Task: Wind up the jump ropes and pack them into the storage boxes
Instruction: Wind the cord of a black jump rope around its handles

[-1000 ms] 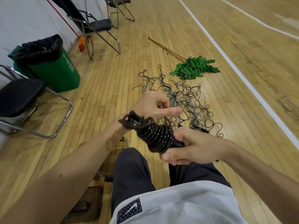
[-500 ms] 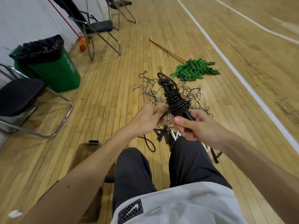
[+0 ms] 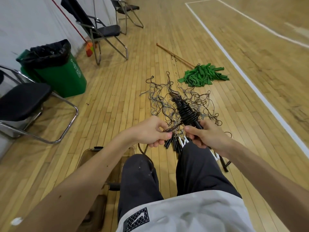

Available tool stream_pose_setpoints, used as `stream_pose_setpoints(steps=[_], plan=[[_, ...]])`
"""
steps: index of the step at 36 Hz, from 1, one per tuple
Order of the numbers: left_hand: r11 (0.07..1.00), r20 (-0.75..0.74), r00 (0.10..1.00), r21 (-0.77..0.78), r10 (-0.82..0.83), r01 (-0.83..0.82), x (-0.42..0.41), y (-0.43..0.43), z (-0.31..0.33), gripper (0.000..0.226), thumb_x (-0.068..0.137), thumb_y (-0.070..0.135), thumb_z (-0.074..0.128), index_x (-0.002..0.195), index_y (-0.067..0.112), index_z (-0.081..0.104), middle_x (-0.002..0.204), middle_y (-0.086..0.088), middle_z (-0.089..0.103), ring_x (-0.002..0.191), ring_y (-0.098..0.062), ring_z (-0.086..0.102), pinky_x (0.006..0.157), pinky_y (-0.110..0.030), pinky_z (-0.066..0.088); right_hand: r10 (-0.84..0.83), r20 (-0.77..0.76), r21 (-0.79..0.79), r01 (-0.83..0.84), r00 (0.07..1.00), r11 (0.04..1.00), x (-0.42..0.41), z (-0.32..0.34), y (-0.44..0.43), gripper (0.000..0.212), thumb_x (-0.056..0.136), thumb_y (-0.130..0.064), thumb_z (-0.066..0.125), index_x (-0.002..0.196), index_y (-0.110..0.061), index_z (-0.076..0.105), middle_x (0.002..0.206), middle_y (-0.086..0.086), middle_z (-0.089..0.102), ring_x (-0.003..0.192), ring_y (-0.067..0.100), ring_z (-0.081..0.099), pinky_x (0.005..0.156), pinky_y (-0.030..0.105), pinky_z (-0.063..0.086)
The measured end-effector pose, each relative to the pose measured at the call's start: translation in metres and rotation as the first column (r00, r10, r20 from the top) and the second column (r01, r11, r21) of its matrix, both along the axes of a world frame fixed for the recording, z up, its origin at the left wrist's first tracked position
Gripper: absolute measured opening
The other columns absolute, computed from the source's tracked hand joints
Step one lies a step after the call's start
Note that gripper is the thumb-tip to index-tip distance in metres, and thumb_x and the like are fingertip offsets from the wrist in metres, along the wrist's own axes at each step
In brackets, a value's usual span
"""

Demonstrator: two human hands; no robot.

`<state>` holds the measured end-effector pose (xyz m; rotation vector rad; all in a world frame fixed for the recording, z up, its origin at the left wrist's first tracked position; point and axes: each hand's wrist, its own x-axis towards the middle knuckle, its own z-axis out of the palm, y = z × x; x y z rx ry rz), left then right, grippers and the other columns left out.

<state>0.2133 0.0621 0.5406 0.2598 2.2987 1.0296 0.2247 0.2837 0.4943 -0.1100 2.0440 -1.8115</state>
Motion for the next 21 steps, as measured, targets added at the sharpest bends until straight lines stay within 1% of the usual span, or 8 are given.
stream_pose_setpoints(steps=[3,6,8,10,13,16,18,21], plan=[[0.991,-0.047,0.999,-0.135,-0.019,0.012,0.0,-0.001,0.004,0.012,0.097,0.015,0.064,0.108,0.01,0.066,0.061,0.002,0.061,0.046,-0.005,0.051,0.048,-0.022,0.045,-0.042,0.019,0.053,0.041,0.999,0.998,-0.001,-0.005,0.001,0.018,0.102,-0.013,0.058,0.086,-0.005,0.055,0.064,0.003,0.052,0.045,0.013,0.039,0.038,0.02,0.029],[0.945,-0.234,0.961,-0.321,-0.146,0.066,0.003,0.002,0.011,0.017,0.1,0.028,0.06,0.11,0.017,0.069,0.065,0.0,0.062,0.052,-0.01,0.053,0.056,-0.03,0.046,-0.076,0.071,0.095,0.069,0.995,0.993,-0.003,-0.011,0.007,0.023,0.102,-0.014,0.058,0.08,-0.007,0.054,0.064,0.004,0.05,0.043,0.011,0.039,0.038,0.02,0.029],[0.908,-0.31,0.919,-0.406,-0.245,0.105,0.007,0.004,0.019,0.023,0.101,0.033,0.056,0.112,0.017,0.07,0.072,-0.004,0.065,0.059,-0.015,0.055,0.058,-0.031,0.044,-0.033,0.094,0.156,0.018,0.995,0.988,-0.003,-0.013,0.009,0.022,0.102,-0.017,0.06,0.084,-0.005,0.055,0.064,0.004,0.052,0.043,0.011,0.04,0.04,0.021,0.03],[0.849,-0.381,0.858,-0.516,-0.344,0.112,0.009,0.006,0.028,0.026,0.102,0.037,0.054,0.111,0.018,0.069,0.077,0.001,0.066,0.066,-0.011,0.058,0.058,-0.028,0.041,0.015,0.13,0.193,-0.04,0.991,0.98,-0.002,-0.013,0.009,0.021,0.101,-0.02,0.061,0.087,-0.006,0.054,0.064,0.003,0.053,0.044,0.012,0.04,0.04,0.022,0.03],[0.783,-0.493,0.74,-0.617,-0.458,0.073,0.007,0.009,0.044,0.031,0.101,0.043,0.053,0.112,0.02,0.07,0.073,0.011,0.057,0.064,-0.001,0.049,0.057,-0.022,0.038,0.063,0.167,0.209,-0.098,0.984,0.973,-0.001,-0.008,0.009,0.021,0.1,-0.022,0.063,0.087,-0.008,0.053,0.064,0.002,0.054,0.045,0.011,0.04,0.041,0.021,0.029],[0.71,-0.541,0.603,-0.702,-0.587,0.061,0.007,0.014,0.058,0.033,0.101,0.046,0.051,0.116,0.022,0.069,0.08,0.008,0.06,0.072,-0.013,0.056,0.065,-0.029,0.048,0.105,0.163,0.223,-0.14,0.981,0.965,0.0,0.001,0.005,0.023,0.1,-0.023,0.063,0.085,-0.01,0.051,0.063,0.001,0.052,0.045,0.011,0.038,0.041,0.021,0.026],[0.654,-0.541,0.514,-0.754,-0.666,0.054,0.008,0.018,0.066,0.033,0.101,0.046,0.05,0.118,0.024,0.068,0.084,0.007,0.059,0.083,-0.017,0.061,0.064,-0.03,0.045,0.138,0.155,0.255,-0.174,0.978,0.951,0.002,0.007,0.001,0.023,0.1,-0.023,0.062,0.086,-0.009,0.051,0.063,0.0,0.052,0.045,0.01,0.037,0.041,0.021,0.025],[0.607,-0.527,0.43,-0.792,-0.733,0.064,0.004,0.024,0.078,0.031,0.099,0.047,0.052,0.11,0.022,0.068,0.083,0.008,0.059,0.082,-0.017,0.062,0.062,-0.029,0.043,0.221,0.169,0.299,-0.264,0.96,0.917,0.008,0.019,-0.002,0.023,0.101,-0.023,0.061,0.086,-0.009,0.051,0.065,0.001,0.052,0.044,0.008,0.037,0.04,0.02,0.027]])
